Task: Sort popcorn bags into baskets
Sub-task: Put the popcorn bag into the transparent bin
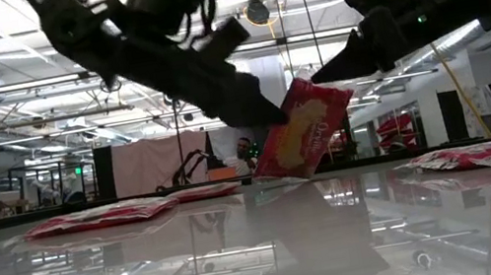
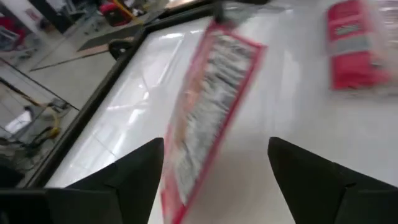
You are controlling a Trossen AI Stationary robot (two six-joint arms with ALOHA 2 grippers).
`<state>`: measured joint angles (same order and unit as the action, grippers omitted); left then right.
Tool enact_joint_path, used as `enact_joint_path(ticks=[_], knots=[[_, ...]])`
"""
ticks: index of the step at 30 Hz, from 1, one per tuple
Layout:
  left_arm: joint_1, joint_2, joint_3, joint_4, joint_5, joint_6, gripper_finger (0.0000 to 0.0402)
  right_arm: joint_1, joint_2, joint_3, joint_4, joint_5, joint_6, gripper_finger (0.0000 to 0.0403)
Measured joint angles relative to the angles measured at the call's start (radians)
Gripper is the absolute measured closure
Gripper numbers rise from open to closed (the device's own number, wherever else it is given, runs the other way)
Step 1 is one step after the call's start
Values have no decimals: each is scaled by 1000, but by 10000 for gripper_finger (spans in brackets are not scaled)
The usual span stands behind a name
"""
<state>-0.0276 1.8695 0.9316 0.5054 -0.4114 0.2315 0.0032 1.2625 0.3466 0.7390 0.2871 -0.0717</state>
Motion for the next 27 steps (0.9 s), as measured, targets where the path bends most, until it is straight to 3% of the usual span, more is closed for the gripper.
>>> enact_joint_path(ticks=[3, 6, 15, 17, 21, 27], knots=[[31, 36, 9, 33, 20, 23, 125, 0, 0, 0, 7, 0, 40, 403], [54, 52, 14, 43, 27, 18, 167, 0, 0, 0, 9, 0, 77, 403], [65, 20, 15, 54, 97, 25, 373, 12, -1, 0, 64, 0, 96, 403], [63, 6, 15, 43, 99, 5, 384, 19, -1, 0, 89, 0, 99, 403], [51, -38, 15, 16, 104, -59, 366, 40, -19, 4, 154, 2, 144, 392], [38, -208, 14, -191, 106, -154, 386, 80, -118, 6, 133, 54, 165, 352]])
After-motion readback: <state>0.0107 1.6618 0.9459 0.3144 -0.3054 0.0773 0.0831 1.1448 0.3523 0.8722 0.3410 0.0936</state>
